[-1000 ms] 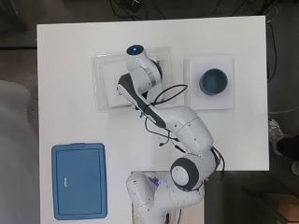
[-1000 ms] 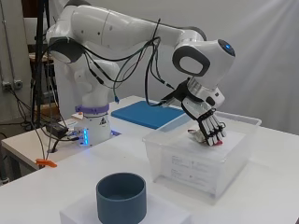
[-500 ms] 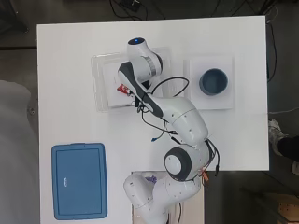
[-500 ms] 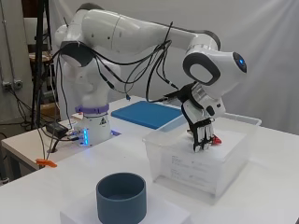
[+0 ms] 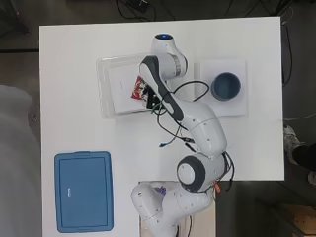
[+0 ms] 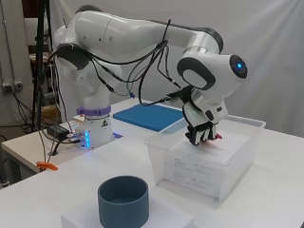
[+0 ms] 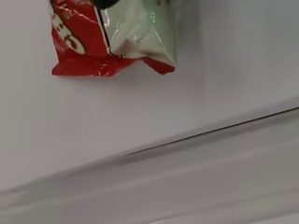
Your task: Teleoperate dual arm-hand system to remove items from a box
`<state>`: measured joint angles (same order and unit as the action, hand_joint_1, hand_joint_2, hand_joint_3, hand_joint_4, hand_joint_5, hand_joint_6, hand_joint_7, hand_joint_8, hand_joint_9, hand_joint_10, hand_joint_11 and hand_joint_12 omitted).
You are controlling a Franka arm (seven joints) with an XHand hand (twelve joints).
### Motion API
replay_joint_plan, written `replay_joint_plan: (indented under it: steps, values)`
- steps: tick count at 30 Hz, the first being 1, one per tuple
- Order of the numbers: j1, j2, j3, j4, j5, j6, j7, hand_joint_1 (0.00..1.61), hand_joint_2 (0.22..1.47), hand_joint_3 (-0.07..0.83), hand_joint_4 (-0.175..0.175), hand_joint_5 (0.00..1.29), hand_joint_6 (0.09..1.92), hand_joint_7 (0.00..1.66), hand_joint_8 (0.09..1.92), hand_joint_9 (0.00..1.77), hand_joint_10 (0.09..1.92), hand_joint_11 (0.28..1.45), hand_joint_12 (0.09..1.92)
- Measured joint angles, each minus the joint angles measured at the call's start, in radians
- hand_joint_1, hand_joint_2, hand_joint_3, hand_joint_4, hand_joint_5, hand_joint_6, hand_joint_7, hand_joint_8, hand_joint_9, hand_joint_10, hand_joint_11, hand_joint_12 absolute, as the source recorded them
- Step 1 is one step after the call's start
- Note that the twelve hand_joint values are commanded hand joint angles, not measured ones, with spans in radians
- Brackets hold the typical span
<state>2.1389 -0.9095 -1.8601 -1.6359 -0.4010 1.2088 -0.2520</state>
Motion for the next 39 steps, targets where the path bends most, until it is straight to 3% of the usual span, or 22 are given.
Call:
replay_joint_plan:
  steps: [5,16,28,39]
  values:
    - [-0.071,0.001,0.043,-0.049,0.010,0.051,-0.018,0.94,1.21,0.001,0.175,0.80,1.27,0.90,1.79,1.13,1.89,0.81,1.82]
    - [-0.242,0.016,0.242,-0.146,-0.061,0.115,-0.035,0.93,1.22,0.001,0.175,0.78,1.29,0.90,1.73,1.13,1.85,0.82,1.82]
    - [-0.322,0.031,0.359,-0.044,-0.107,0.122,-0.058,0.93,1.22,0.000,0.175,0.78,1.29,0.91,1.78,1.15,1.89,0.83,1.84]
    - [-0.399,0.047,0.352,0.025,-0.175,0.118,-0.030,0.93,1.22,0.000,0.175,0.78,1.29,0.86,1.64,1.08,1.82,0.74,1.76]
